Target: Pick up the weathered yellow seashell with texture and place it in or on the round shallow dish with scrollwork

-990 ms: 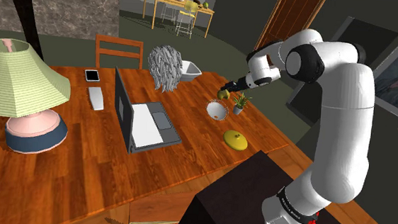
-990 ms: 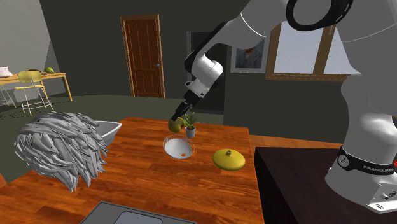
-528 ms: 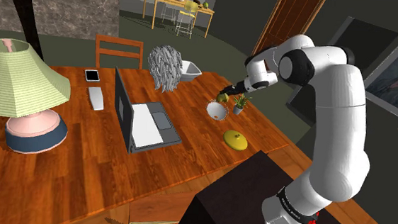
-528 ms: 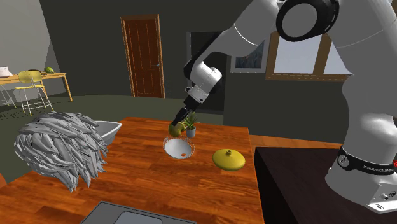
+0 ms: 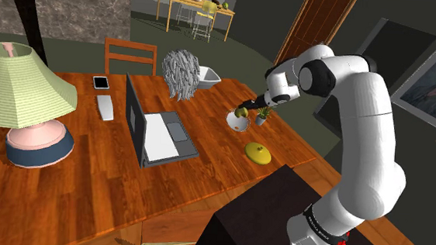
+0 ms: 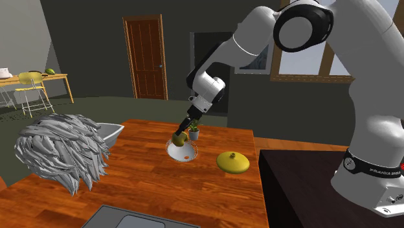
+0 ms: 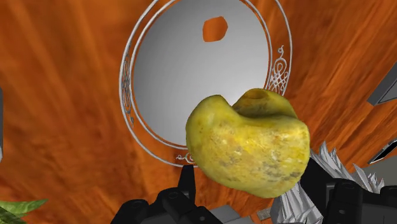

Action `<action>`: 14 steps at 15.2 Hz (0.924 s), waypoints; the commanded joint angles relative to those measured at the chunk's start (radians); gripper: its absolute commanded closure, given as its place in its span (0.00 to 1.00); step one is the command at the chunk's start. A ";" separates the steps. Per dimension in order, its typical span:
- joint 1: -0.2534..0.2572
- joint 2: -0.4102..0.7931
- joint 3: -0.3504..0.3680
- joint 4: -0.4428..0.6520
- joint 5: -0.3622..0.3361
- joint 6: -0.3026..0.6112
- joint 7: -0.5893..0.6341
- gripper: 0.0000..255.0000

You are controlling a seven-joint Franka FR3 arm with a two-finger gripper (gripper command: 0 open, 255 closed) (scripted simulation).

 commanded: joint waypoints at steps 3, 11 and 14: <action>-0.009 0.030 0.014 0.011 0.029 0.006 -0.027 1.00; -0.009 0.030 0.015 0.011 0.029 0.006 -0.026 0.00; -0.009 0.030 0.015 0.011 0.029 0.006 -0.027 0.00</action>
